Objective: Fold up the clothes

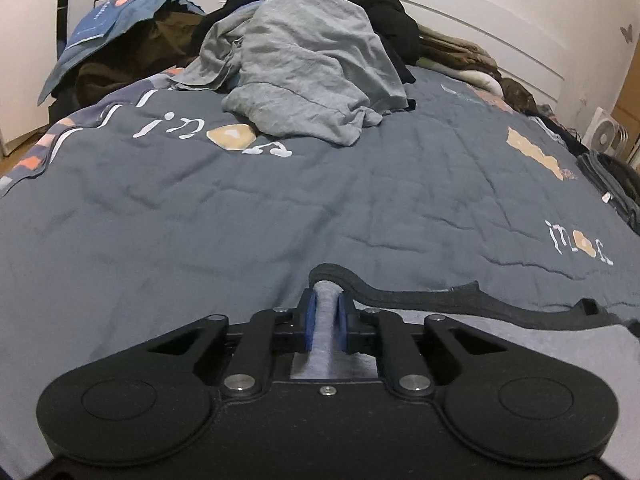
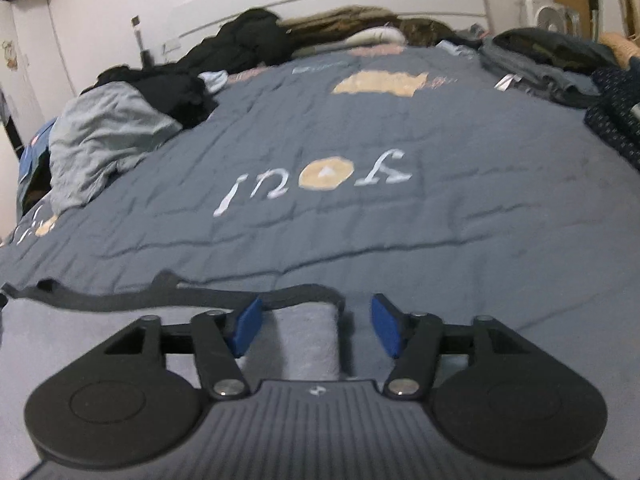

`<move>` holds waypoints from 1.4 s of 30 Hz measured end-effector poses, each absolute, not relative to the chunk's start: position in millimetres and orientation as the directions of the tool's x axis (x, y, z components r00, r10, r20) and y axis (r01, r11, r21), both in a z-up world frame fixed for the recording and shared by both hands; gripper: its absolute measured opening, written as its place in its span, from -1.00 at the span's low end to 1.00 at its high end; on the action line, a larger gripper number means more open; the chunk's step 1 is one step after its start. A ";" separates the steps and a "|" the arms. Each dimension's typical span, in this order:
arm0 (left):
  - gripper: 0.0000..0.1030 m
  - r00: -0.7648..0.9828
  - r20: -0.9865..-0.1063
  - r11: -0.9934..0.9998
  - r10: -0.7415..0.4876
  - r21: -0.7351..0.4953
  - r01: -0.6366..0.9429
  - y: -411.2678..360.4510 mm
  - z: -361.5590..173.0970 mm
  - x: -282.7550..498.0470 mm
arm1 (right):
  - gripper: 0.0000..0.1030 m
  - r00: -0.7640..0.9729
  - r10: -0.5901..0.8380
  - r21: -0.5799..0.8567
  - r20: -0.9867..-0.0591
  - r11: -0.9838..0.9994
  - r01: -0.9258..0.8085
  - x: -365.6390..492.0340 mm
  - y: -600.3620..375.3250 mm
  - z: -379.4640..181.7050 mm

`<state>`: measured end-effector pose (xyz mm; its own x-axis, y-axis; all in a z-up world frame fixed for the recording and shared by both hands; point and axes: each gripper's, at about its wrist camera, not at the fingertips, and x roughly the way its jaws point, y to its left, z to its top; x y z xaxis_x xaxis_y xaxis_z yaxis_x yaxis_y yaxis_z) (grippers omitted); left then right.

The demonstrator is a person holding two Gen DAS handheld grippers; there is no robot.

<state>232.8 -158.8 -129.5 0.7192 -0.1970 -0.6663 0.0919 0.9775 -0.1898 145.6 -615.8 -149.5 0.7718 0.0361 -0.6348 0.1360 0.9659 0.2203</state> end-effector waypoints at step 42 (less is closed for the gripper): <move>-0.28 0.728 -0.521 0.854 -0.446 -0.492 0.171 -186.3 -83.4 142.9 | 0.02 0.838 0.130 0.401 -0.530 0.909 0.112 61.4 -613.3 -81.5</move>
